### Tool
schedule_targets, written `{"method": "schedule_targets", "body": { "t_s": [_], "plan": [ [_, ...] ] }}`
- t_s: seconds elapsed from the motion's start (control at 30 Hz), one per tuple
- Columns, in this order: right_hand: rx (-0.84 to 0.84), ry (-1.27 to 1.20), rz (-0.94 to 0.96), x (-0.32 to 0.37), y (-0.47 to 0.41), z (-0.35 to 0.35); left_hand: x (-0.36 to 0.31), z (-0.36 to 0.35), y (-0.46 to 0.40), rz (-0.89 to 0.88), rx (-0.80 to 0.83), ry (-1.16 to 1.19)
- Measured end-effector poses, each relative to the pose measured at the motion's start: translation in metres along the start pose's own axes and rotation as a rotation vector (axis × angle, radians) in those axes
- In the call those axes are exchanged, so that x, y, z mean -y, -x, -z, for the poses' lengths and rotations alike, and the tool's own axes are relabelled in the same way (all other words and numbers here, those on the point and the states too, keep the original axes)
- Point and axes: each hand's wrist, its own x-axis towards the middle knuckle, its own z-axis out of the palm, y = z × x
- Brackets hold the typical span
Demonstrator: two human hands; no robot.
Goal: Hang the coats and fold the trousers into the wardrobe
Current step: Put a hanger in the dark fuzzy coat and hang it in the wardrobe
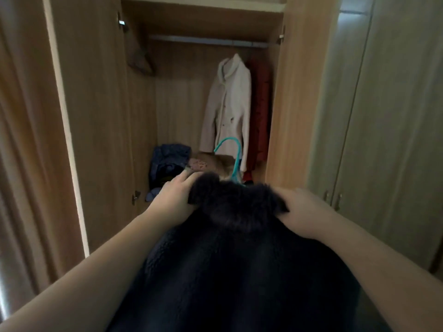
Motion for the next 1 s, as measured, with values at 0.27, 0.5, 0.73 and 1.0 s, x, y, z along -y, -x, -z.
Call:
{"method": "schedule_targets", "body": {
  "t_s": [0.27,0.5,0.73,1.0],
  "plan": [
    [-0.119,0.005,-0.220,0.038,-0.134,-0.028,0.110,0.008,-0.071,0.069,-0.037,-0.380],
    [-0.309,-0.008,-0.250,0.057,-0.261,-0.014,0.157,0.043,-0.151,0.050,-0.211,-0.309],
    [-0.494,0.086,-0.248,0.037,-0.388,0.022,0.192,0.080,-0.261,0.037,-0.361,-0.378],
    [-0.591,0.104,-0.227,0.002,-0.535,0.066,0.229,0.094,-0.403,0.094,-0.531,-0.438]
  ]
}}
